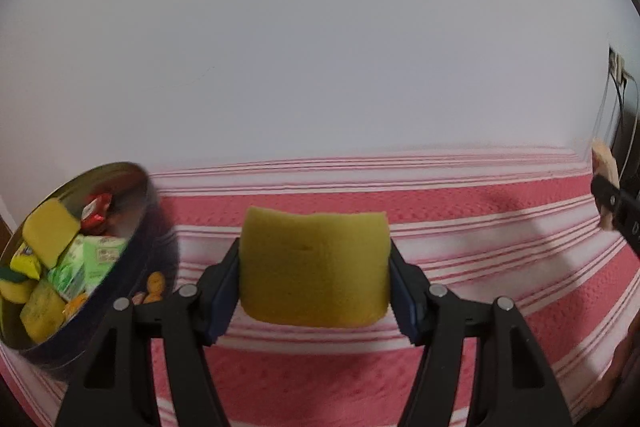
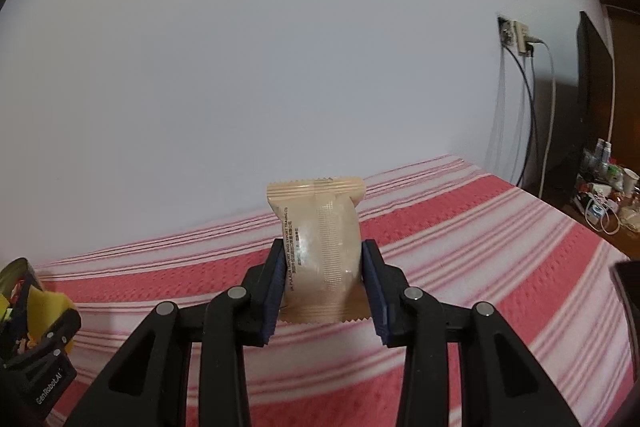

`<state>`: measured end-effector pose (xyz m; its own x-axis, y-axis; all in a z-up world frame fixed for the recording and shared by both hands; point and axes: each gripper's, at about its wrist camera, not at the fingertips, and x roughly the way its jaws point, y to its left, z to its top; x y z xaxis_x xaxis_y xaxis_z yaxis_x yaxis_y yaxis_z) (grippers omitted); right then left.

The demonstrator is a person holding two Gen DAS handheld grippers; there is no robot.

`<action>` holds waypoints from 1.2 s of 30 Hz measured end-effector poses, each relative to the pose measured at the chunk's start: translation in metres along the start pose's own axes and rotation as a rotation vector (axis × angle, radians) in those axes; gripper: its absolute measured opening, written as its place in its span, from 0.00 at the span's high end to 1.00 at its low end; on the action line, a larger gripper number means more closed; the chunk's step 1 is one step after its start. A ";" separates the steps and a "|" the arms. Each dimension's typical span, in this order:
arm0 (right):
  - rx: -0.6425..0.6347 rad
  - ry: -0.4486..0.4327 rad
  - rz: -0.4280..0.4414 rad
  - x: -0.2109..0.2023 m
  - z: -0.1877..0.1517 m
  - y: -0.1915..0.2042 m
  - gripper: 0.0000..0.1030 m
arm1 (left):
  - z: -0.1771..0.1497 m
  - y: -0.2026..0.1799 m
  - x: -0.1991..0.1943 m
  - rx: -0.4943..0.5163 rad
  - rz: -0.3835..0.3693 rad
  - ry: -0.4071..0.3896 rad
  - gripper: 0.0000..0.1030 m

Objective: Organize objects
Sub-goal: 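Carry the small sponge over the tin with the left gripper while the right carries the beige packet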

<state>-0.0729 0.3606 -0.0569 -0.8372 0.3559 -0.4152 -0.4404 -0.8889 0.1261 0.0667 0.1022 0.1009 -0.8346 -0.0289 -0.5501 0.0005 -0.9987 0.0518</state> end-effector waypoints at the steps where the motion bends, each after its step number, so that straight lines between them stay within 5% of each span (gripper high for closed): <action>1: 0.002 -0.003 0.002 0.000 -0.003 -0.001 0.61 | -0.003 0.004 -0.005 0.004 0.004 -0.008 0.37; 15: -0.093 -0.093 0.018 -0.052 -0.045 0.052 0.61 | -0.023 0.018 -0.037 -0.042 -0.046 -0.017 0.37; 36: -0.153 -0.132 0.090 -0.094 -0.067 0.106 0.61 | -0.041 0.025 -0.076 0.004 -0.009 -0.069 0.37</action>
<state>-0.0189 0.2138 -0.0653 -0.9107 0.2986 -0.2855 -0.3159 -0.9487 0.0152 0.1532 0.0774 0.1096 -0.8707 -0.0173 -0.4915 -0.0087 -0.9987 0.0505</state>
